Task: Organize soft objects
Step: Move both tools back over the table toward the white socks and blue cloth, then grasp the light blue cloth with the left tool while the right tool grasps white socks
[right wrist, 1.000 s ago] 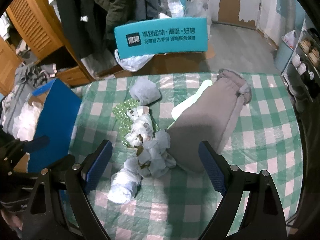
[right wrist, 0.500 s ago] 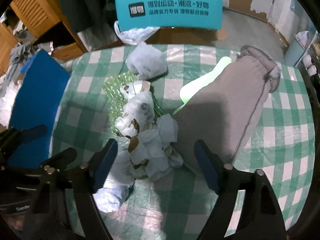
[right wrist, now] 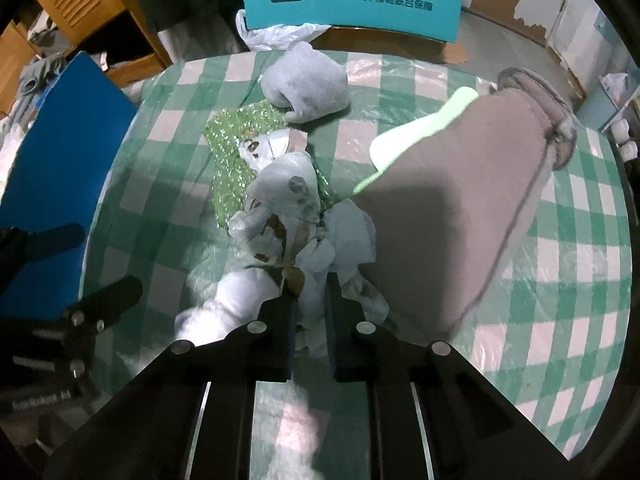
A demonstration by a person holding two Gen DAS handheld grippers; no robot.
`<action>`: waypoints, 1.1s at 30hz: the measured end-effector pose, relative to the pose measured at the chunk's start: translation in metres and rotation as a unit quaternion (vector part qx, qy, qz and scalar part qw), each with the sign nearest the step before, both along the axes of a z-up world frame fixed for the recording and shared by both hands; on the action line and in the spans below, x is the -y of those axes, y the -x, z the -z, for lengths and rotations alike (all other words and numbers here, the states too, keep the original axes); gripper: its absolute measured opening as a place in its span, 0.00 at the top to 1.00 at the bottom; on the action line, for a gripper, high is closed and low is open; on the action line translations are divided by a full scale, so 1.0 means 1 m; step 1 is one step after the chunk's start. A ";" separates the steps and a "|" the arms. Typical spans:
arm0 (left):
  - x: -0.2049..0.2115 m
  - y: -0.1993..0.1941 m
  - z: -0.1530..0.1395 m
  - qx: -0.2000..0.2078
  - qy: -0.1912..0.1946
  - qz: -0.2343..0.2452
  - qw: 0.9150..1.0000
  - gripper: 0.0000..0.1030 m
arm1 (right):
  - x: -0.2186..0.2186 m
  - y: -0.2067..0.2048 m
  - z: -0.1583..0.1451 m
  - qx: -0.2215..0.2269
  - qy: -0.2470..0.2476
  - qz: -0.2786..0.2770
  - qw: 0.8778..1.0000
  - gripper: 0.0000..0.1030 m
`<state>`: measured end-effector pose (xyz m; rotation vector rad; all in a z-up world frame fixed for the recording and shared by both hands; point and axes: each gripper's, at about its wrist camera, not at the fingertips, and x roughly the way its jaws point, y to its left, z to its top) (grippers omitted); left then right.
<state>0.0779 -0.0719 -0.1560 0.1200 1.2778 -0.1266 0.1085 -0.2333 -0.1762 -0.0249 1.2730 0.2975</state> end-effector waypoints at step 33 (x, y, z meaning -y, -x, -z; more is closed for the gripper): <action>0.048 0.030 -0.013 0.015 0.004 0.108 0.994 0.14 | 0.066 0.084 -0.035 0.001 0.013 0.037 0.999 0.40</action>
